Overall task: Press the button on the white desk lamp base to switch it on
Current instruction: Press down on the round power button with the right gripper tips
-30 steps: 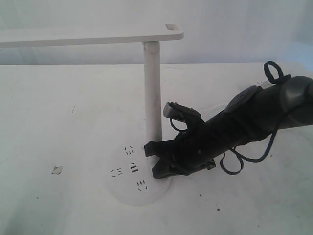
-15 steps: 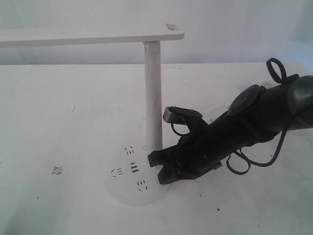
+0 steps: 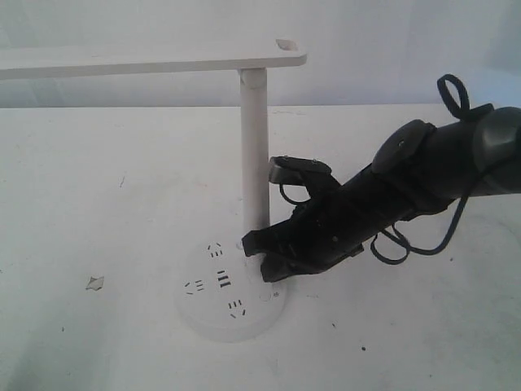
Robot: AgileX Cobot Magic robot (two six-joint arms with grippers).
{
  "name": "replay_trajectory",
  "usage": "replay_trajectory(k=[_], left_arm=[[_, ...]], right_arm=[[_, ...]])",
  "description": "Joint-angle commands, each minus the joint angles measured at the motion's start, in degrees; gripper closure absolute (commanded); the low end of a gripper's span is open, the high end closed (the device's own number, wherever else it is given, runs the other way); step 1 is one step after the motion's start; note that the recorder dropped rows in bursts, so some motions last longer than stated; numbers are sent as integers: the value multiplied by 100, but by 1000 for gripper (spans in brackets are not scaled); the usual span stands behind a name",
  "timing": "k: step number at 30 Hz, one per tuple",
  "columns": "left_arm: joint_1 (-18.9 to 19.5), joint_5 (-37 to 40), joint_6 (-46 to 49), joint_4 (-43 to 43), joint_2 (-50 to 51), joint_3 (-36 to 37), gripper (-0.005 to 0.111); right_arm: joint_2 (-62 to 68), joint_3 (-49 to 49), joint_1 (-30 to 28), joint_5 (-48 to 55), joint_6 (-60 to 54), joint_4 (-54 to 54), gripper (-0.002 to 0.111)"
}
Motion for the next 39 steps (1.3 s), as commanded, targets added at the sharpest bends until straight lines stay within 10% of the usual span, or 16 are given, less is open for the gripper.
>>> replay_trajectory(k=[1, 39], left_arm=[[-47, 10, -7, -3, -18, 11, 107], [-47, 10, -7, -3, -18, 11, 107]], right_arm=[[-22, -34, 10, 125, 471, -444, 108], [-22, -22, 464, -517, 2447, -442, 108]])
